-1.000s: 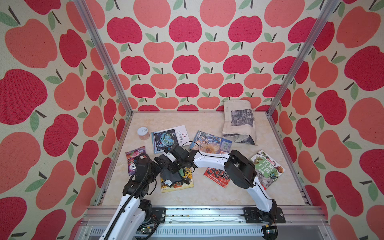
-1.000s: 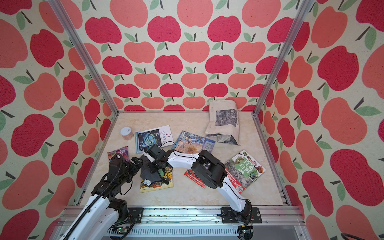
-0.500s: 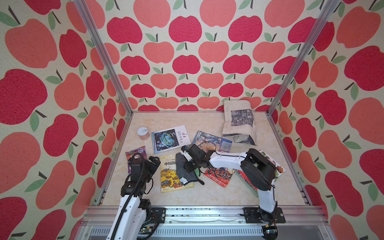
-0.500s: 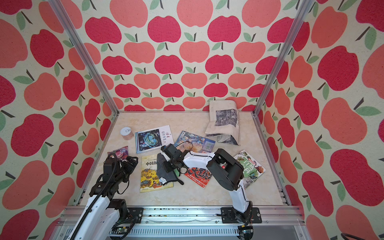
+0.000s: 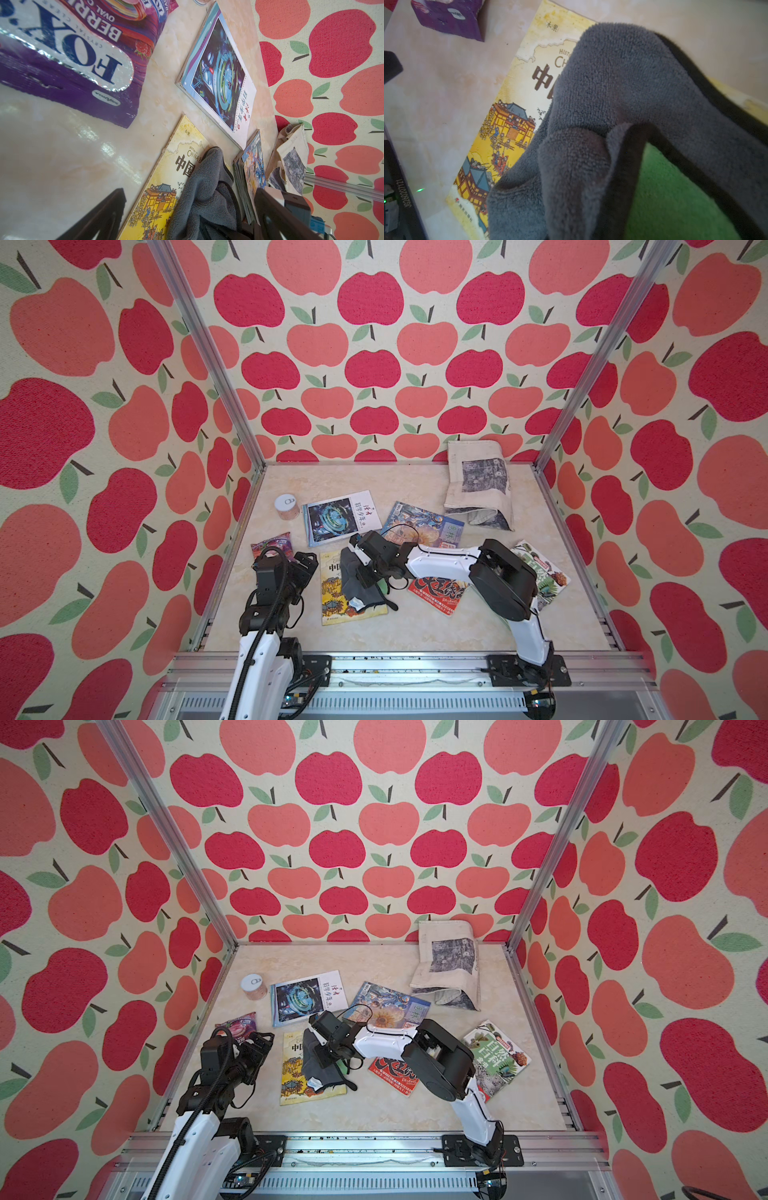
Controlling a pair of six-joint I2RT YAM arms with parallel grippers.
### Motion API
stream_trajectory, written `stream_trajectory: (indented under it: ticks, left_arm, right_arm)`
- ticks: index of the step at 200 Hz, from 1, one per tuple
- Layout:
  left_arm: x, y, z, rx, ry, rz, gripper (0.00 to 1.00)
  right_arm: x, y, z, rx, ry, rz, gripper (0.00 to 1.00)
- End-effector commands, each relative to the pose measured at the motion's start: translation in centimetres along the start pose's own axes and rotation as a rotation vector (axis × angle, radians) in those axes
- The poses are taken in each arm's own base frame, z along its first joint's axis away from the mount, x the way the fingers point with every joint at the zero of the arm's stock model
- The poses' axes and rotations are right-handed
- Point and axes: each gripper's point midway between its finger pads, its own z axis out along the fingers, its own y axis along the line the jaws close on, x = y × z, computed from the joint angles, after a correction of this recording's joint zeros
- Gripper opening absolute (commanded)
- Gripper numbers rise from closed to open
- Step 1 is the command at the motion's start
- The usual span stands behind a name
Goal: Wipe the cover of the book
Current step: Wipe the dirt from the cover of the book.
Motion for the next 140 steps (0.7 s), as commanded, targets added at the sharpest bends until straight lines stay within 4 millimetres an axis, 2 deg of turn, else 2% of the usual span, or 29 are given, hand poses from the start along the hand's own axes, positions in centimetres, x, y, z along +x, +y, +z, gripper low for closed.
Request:
stream_trajectory:
  ticks: [1,39,65,80,82,85,110,140]
  left_arm:
    - [0.5,0.8,-0.1,-0.017,0.017,0.011,0.99]
    - [0.4,0.8,-0.2,-0.018,0.013,0.009,0.99]
    - [0.4,0.7,-0.3,-0.014,0.011,0.007,0.99]
    - [0.3,0.7,-0.3,-0.014,0.011,0.006,0.99]
    - [0.3,0.7,-0.3,-0.013,0.012,0.006,0.99]
    - [0.3,0.6,-0.3,-0.013,0.011,0.006,0.99]
    - [0.2,0.7,-0.4,-0.018,0.004,0.012,0.99]
    - [0.2,0.7,-0.2,-0.015,0.005,0.011,0.99]
  right_arm:
    - [2.8,1.2,2.2,-0.012,0.12,0.006,0.0]
    - [1.3,4.2,3.7,-0.085,0.118,-0.02,0.0]
    - [0.2,5.5,4.4,-0.139,0.117,-0.024,0.0]
    - [-0.1,5.6,4.7,-0.135,0.124,-0.034,0.0]
    - [0.5,6.8,4.7,-0.141,0.135,-0.057,0.0]
    - [0.7,7.2,4.7,-0.139,0.14,-0.07,0.0]
    - [1.7,7.1,4.5,-0.12,0.162,-0.093,0.0]
    - [2.7,5.6,3.3,-0.076,0.159,-0.091,0.0]
